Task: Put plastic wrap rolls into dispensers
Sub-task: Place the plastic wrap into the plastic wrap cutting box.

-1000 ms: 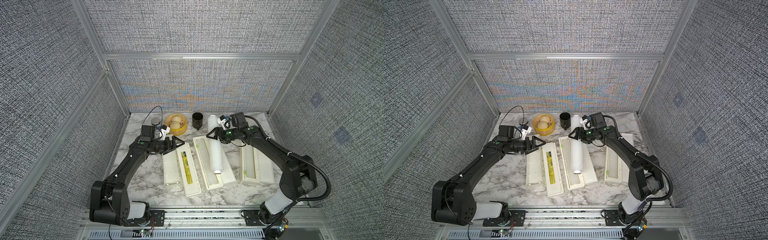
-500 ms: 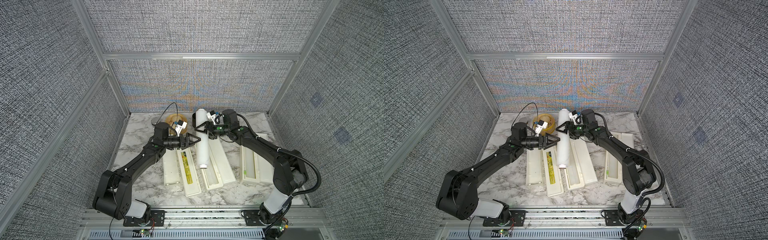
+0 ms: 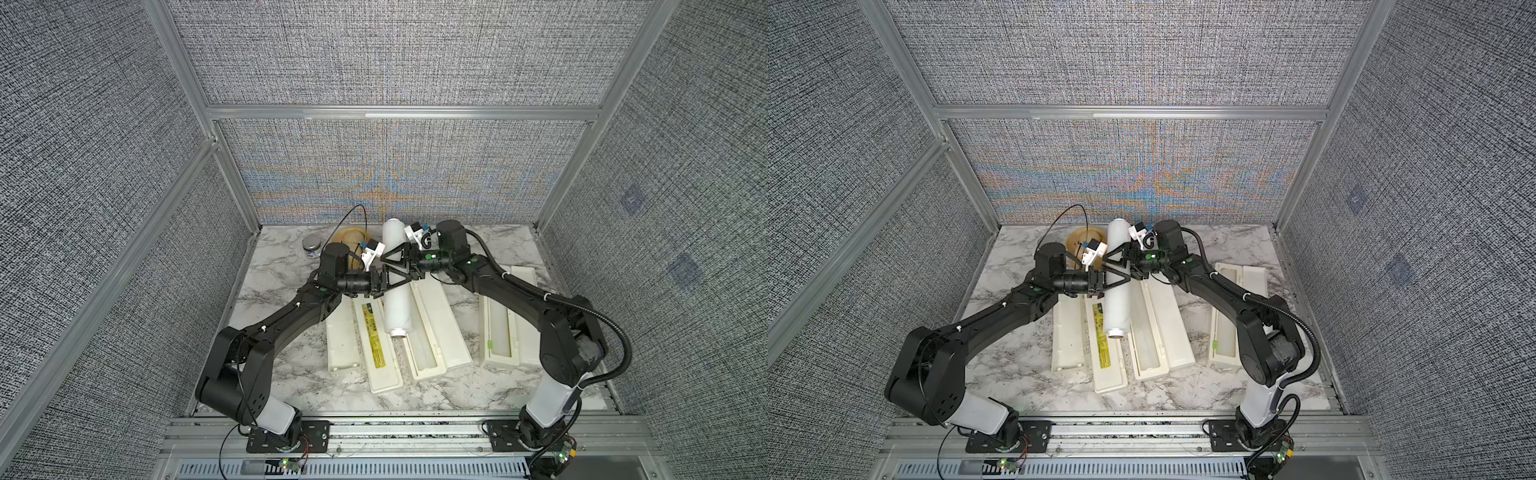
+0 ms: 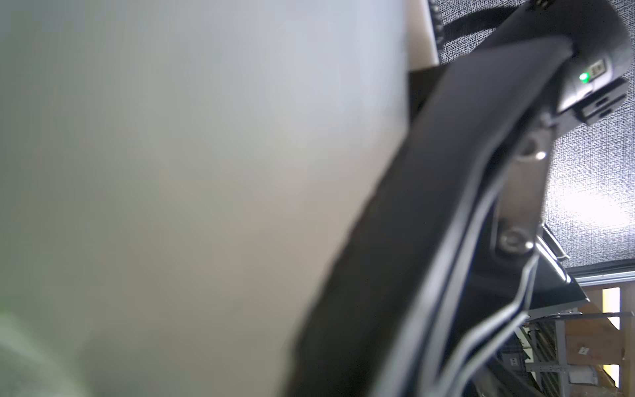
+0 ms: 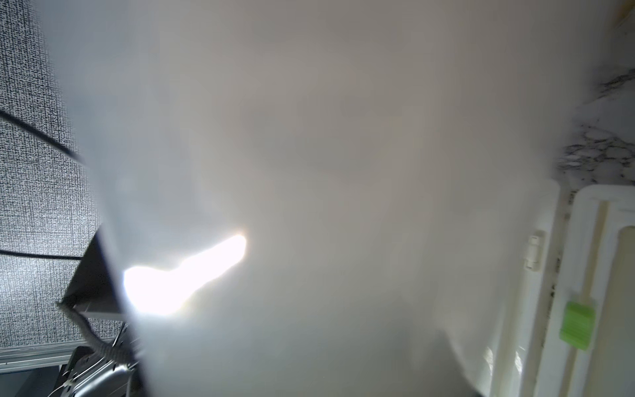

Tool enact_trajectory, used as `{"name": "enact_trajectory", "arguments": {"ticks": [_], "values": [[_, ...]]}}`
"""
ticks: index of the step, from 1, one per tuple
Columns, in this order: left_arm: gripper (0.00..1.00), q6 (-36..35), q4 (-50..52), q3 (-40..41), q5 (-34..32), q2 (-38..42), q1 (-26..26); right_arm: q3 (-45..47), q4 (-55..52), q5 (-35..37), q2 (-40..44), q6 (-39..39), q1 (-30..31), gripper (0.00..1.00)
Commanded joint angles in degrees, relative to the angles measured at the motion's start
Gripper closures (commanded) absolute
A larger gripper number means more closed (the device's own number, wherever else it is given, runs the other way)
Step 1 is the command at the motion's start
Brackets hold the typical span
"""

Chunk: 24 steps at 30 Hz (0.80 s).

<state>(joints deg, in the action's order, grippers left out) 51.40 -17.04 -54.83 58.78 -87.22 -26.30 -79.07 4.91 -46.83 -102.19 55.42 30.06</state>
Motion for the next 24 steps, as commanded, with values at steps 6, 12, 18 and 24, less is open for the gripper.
{"name": "enact_trajectory", "arguments": {"ticks": [6,12,18,24], "values": [[0.25,-1.08,1.04,-0.88,0.65,0.08,-0.22,-0.12,7.43,-1.45,0.66,1.71,0.25,0.52],[0.38,-1.19,1.92,-0.99,-0.18,0.31,-0.17,0.67,7.5,-1.59,1.51,1.36,0.13,0.44],[0.48,-2.09,2.93,-0.64,-0.03,2.59,-0.15,1.92,3.65,0.97,3.91,-2.8,-1.8,0.12],[0.5,-1.45,2.11,0.57,0.53,5.2,0.17,3.3,-2.97,5.18,5.57,-5.86,-5.67,0.01]]}}
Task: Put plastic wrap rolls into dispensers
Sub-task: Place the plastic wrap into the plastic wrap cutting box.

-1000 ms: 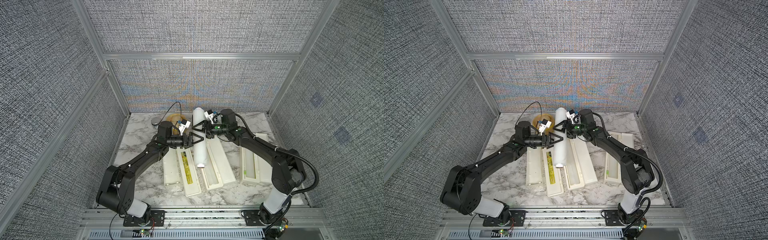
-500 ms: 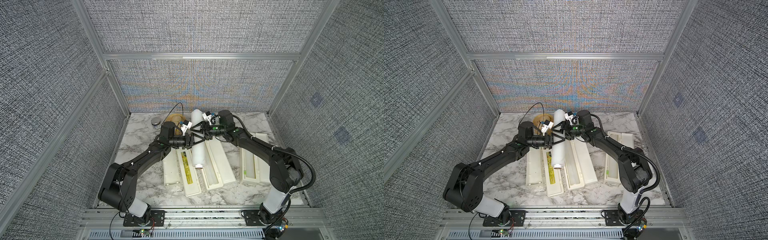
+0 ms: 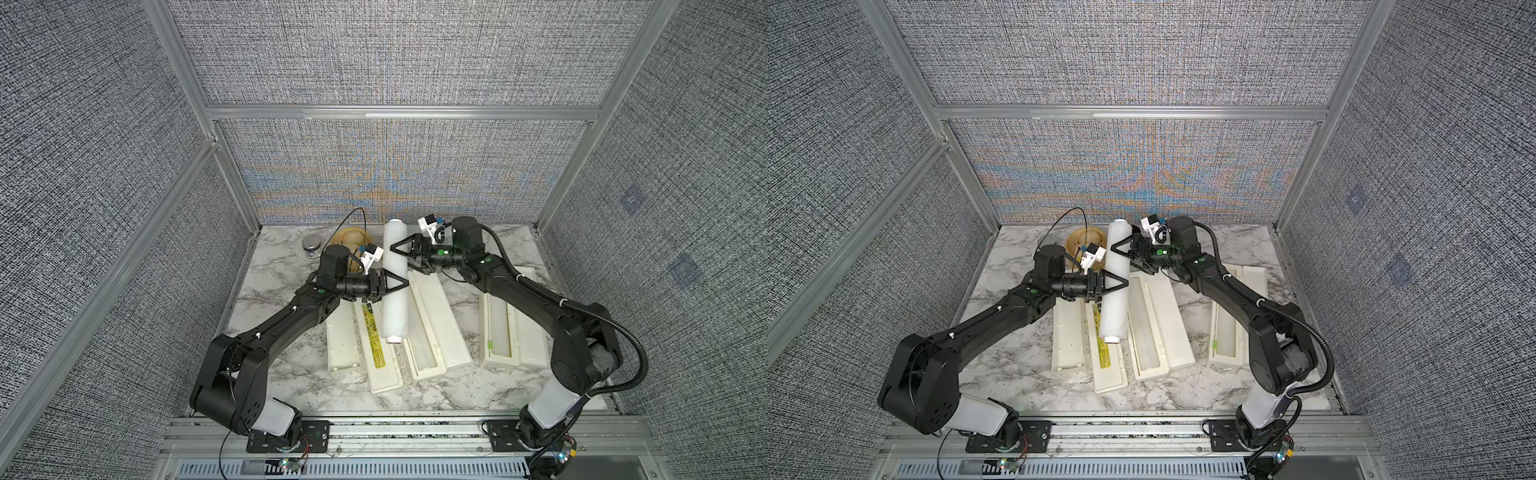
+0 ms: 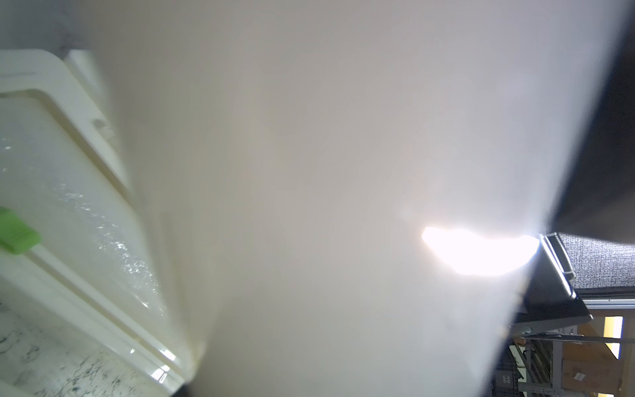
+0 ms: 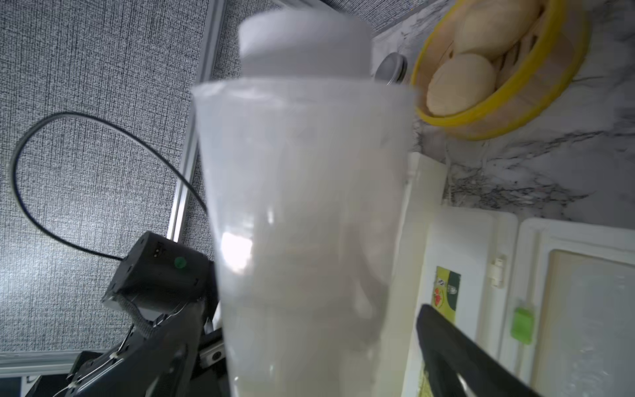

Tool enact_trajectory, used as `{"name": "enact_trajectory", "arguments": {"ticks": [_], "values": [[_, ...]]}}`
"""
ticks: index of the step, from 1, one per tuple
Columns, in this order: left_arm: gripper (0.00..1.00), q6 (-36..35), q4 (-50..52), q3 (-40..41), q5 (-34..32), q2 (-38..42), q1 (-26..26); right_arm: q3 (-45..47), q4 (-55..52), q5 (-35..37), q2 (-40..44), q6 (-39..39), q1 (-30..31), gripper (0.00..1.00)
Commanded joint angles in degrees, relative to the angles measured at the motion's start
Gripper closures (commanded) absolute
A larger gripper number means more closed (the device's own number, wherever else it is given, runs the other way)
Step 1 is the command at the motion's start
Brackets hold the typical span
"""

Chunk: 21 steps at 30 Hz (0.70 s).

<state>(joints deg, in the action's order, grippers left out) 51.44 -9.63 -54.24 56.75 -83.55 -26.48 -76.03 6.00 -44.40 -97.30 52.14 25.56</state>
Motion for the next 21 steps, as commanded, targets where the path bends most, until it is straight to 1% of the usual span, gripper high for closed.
{"name": "enact_trajectory", "arguments": {"ticks": [1,4,7,9,12,15,18,21], "values": [[0.5,-1.89,-3.99,-0.06,2.47,1.83,0.59,0.42,-5.76,3.84,1.09,-3.54,-1.66,0.01],[0.5,-5.16,4.12,-0.27,0.46,4.74,2.41,0.44,-13.25,9.0,3.72,-8.21,-3.35,0.01],[0.5,-13.34,23.45,-2.88,-5.22,7.35,4.58,0.19,-19.64,13.44,6.58,-12.82,-3.95,0.01],[0.49,-17.44,34.7,-4.71,-12.14,8.6,5.51,0.25,-22.73,15.83,8.24,-15.31,-4.02,0.01],[0.49,-19.18,46.84,-5.44,-22.54,9.95,5.83,1.11,-24.87,17.23,9.78,-17.16,-4.01,0.01],[0.49,-17.86,52.98,-4.03,-31.49,11.32,5.83,2.59,-25.34,17.66,10.61,-17.81,-4.06,0.01],[0.49,-16.26,55.39,-1.57,-39.32,12.52,5.83,3.9,-25.37,17.21,10.73,-18.17,-4.08,0.01],[0.49,-15.32,55.49,-0.14,-44.14,13.46,5.82,4.87,-25.09,16.18,10.54,-18.05,-4.15,0.01]]}}
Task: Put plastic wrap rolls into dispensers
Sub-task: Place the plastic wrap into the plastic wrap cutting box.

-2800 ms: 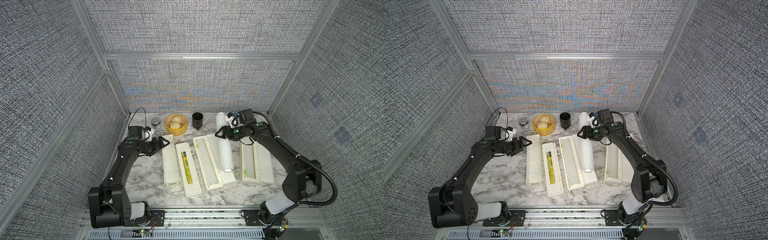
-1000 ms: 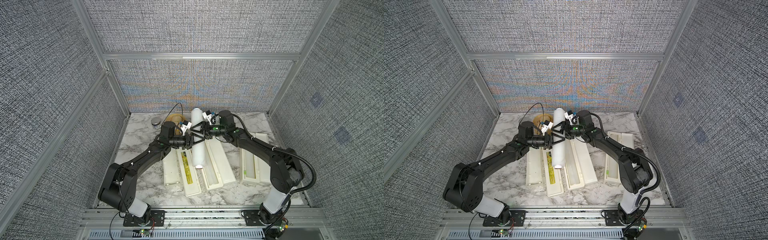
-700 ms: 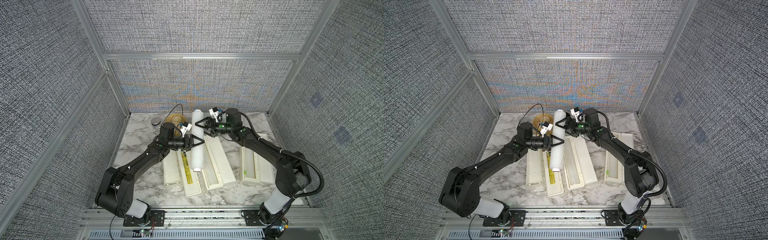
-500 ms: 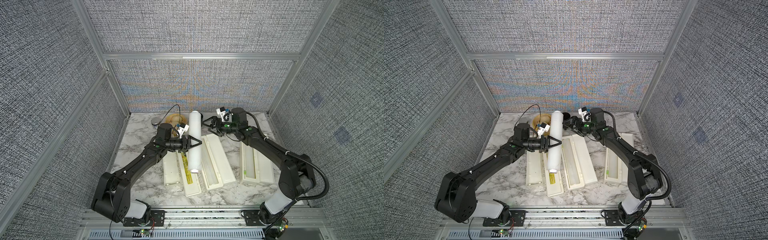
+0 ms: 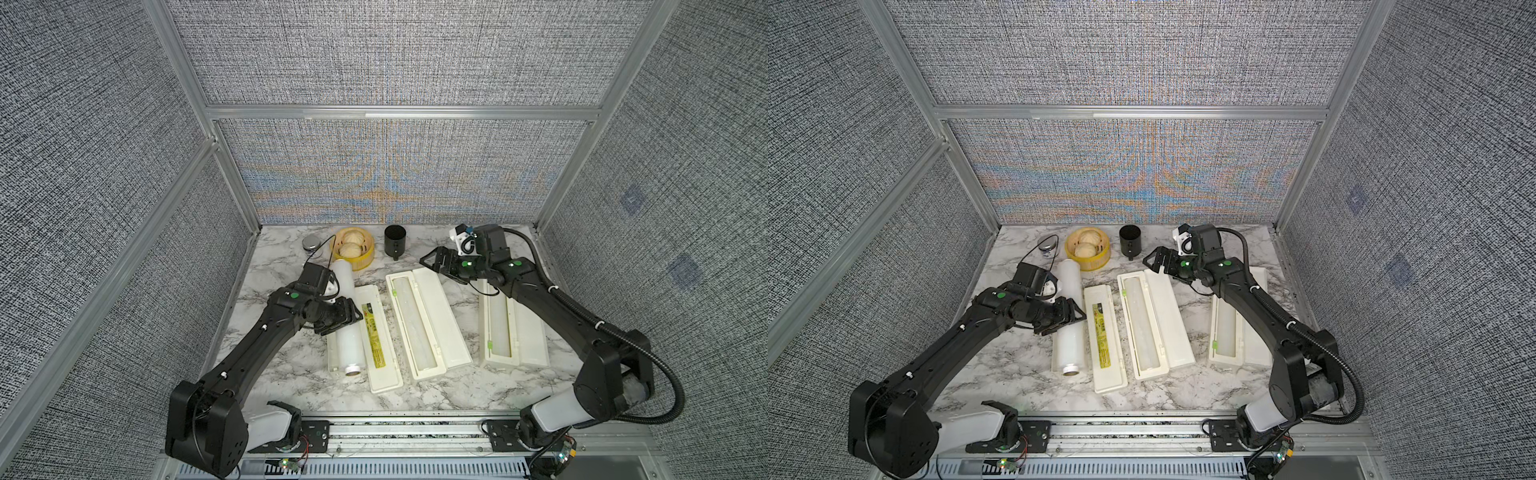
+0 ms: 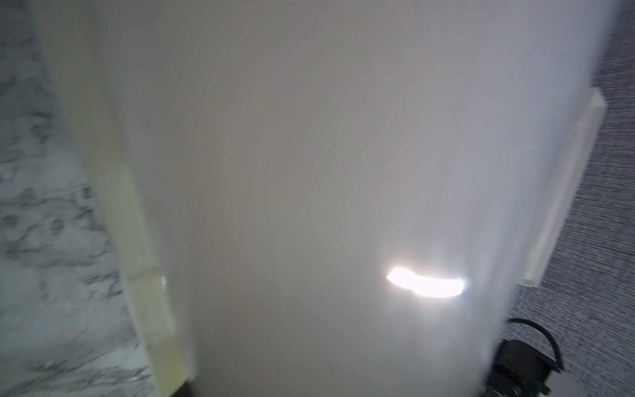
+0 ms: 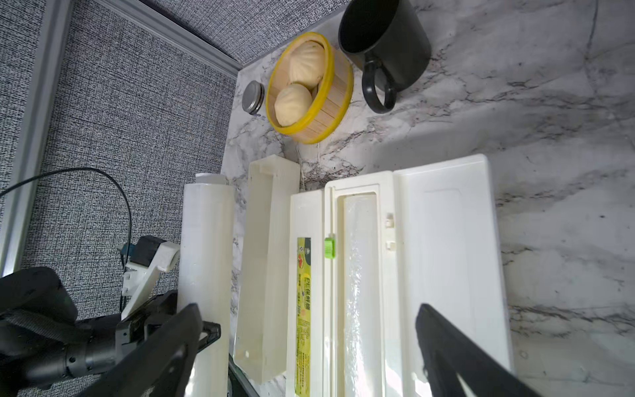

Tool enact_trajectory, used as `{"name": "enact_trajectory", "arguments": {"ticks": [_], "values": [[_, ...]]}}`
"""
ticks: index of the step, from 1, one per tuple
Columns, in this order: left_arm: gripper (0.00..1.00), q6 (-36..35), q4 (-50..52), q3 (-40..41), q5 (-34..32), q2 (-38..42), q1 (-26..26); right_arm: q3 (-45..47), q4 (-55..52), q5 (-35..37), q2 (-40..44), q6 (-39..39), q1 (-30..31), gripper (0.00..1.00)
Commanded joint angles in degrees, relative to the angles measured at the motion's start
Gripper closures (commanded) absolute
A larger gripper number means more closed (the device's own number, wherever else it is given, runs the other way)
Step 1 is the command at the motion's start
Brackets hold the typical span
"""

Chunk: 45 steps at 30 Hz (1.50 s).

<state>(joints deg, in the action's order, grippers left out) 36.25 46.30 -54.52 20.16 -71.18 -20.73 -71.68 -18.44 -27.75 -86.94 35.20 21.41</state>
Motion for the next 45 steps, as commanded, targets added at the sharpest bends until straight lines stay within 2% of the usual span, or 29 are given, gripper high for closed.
{"name": "enact_trajectory", "arguments": {"ticks": [1,4,11,22,32,45], "values": [[0.49,-0.36,-0.5,0.24,-8.65,0.88,0.09,0.88,-0.21,-0.83,0.09,-0.89,-0.11,0.01],[0.49,-2.16,-0.63,-0.56,-11.67,-1.29,0.08,2.13,1.0,-1.81,0.01,-0.35,-0.27,0.01],[0.49,-4.13,-4.67,-2.47,-14.27,-7.16,-0.03,4.12,1.55,-2.31,0.58,-0.13,-1.12,0.01],[0.49,-3.84,-8.18,-1.84,-15.25,-11.36,-0.28,4.97,3.1,-4.24,-0.87,1.28,-1.51,0.01],[0.49,-0.82,-11.12,1.34,-16.22,-13.12,-1.59,5.4,3.71,-5.12,-1.49,1.54,-1.55,0.01],[0.49,-2.76,-5.06,-5.23,-20.4,-11.46,-1.59,4.67,4.11,-6.07,-2.54,1.85,-1.55,0.01]]}}
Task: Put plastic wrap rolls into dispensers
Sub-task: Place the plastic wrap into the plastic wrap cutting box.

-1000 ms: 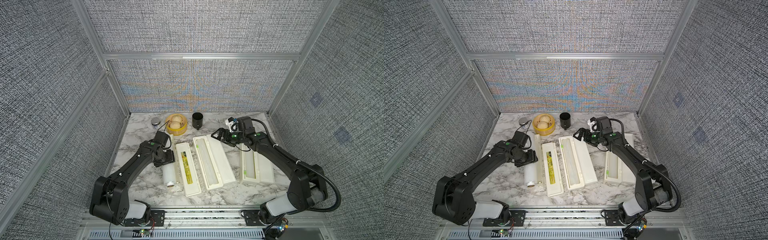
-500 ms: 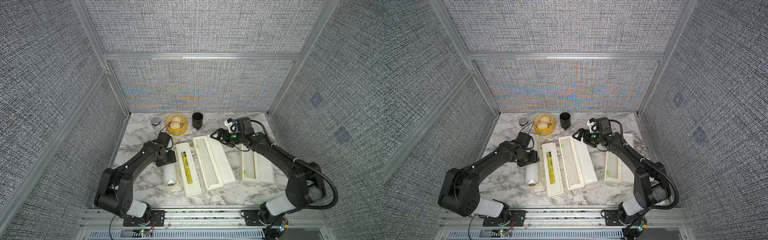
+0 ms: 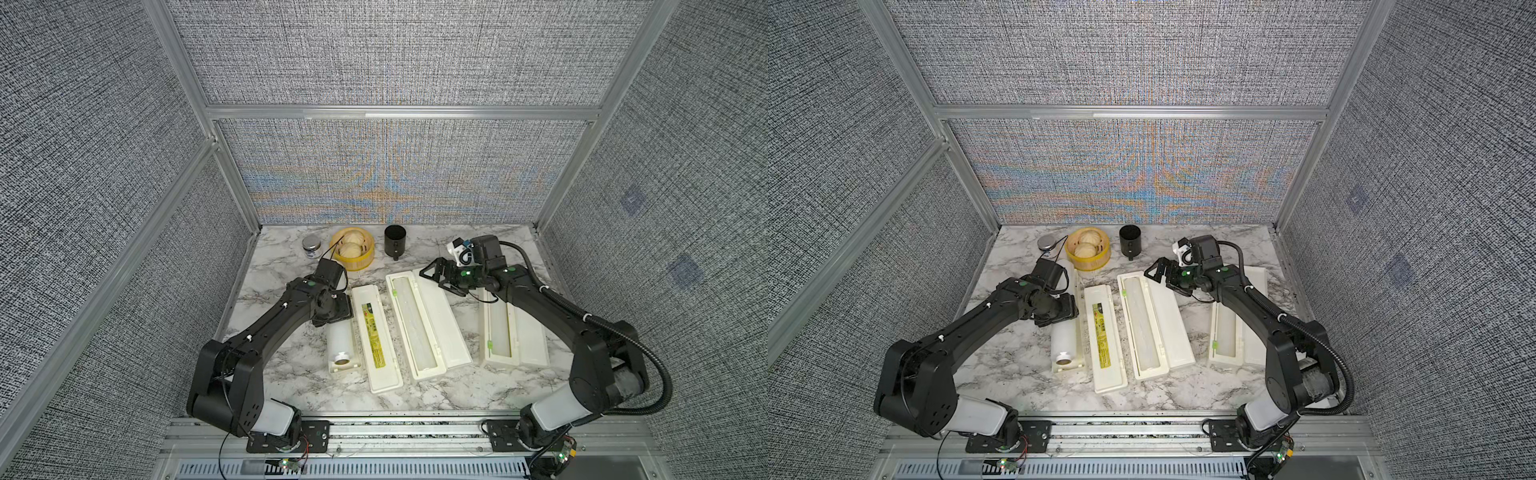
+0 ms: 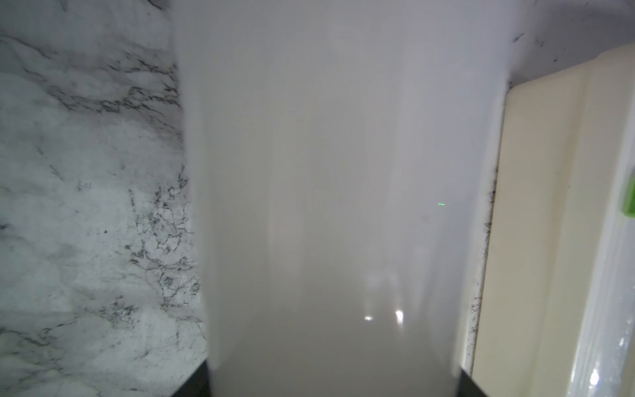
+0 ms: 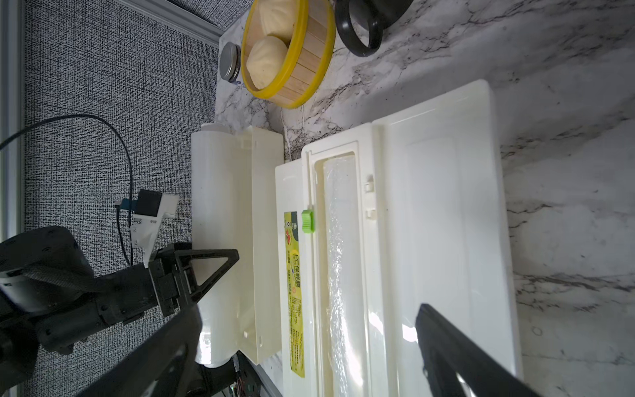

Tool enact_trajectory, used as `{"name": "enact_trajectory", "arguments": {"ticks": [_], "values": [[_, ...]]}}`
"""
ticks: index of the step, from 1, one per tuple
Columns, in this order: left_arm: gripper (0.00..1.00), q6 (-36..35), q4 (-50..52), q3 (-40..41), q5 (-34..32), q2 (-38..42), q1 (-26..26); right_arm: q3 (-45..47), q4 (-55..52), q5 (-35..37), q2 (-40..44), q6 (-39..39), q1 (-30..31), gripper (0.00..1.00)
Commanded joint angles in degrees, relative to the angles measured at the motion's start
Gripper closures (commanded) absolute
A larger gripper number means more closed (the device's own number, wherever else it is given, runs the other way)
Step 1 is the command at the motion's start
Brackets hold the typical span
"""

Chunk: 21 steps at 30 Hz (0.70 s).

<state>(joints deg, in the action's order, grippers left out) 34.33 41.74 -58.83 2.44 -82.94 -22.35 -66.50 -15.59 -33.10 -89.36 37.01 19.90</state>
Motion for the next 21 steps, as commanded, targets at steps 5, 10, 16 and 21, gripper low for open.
{"name": "enact_trajectory", "arguments": {"ticks": [5,10,16,21], "values": [[0.49,-0.95,-1.31,-0.97,-3.15,-1.66,0.02,-0.78,0.92,-0.94,-0.53,-0.18,-0.02,0.01],[0.5,0.79,-4.89,1.5,-2.63,-2.5,0.02,-0.82,0.84,-1.0,-0.8,-0.1,-0.04,0.01],[0.51,3.03,-8.31,4.93,-2.21,-2.76,0.02,-1.0,1.0,-1.41,-1.28,0.08,-0.04,0.01],[0.5,2.36,-7.93,5.61,-2.3,-3.66,-0.24,-0.82,1.1,-1.63,-1.46,0.19,-0.04,0.01]]}}
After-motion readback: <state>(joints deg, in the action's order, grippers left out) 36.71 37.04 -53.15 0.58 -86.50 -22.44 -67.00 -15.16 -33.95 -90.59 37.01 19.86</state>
